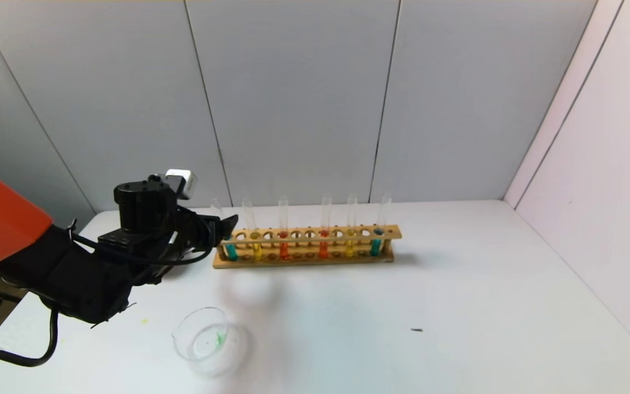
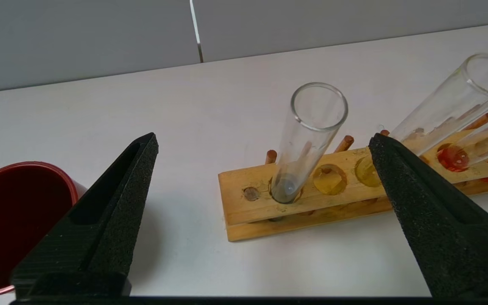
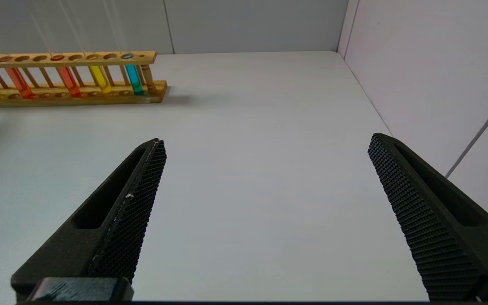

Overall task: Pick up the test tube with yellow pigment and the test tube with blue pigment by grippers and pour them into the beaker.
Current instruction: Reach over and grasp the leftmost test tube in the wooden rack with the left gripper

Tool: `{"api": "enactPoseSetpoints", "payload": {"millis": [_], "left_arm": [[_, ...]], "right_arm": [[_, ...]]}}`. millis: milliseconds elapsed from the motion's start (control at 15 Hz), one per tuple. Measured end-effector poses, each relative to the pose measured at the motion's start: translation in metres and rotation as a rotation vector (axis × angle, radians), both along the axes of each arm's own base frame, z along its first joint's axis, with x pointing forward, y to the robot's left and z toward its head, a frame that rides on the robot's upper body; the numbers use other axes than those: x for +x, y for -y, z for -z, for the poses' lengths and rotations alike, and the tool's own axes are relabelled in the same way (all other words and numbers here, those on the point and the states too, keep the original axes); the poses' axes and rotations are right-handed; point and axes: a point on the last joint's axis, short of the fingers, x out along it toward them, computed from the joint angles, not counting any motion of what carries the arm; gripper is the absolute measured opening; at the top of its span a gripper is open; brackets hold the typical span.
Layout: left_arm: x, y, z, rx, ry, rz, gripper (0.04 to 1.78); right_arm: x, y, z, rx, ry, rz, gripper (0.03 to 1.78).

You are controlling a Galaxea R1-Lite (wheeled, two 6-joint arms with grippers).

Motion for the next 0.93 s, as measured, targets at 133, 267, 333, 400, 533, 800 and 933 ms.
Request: {"api": "enactPoseSetpoints", "payload": {"millis": [133,267,333,400,533,800,933], "left_arm": [[0.0021,0.0026,0.0020,-0.001,-0.003,0.005,1.75],[0.0034,0.0037,0.0028,-0.001,-0.003,0.008,1.75],[0.0038,0.0039,0.0036,-0.001,-0.005,0.008,1.75],[0.0041,0.0040,0.0044,0.000,-0.007,0.008,1.75],[0.0043,0.0041,0.0052,0.000,-0.009,0.008,1.71],[0.0050,0.0043,0.0046,-0.002,-0.003,0.009,1.31],[0.0062,0.0047,0.0033,-0.006,0.013,0.010,0.95]], "right_arm": [[0.0000,0.0000,0.0000,0.000,0.000,0.000,1.74],[0.0000,0.0000,0.0000,0.000,0.000,0.000,1.74],[0.0000,0.0000,0.0000,0.000,0.000,0.000,1.74],[0.0000,0.0000,0.0000,0.000,0.000,0.000,1.74],[0.0000,0.0000,0.0000,0.000,0.000,0.000,1.74],[0.0000,0.0000,0.0000,0.000,0.000,0.000,1.74],[0.0000,0.0000,0.0000,0.000,0.000,0.000,1.74]]}}
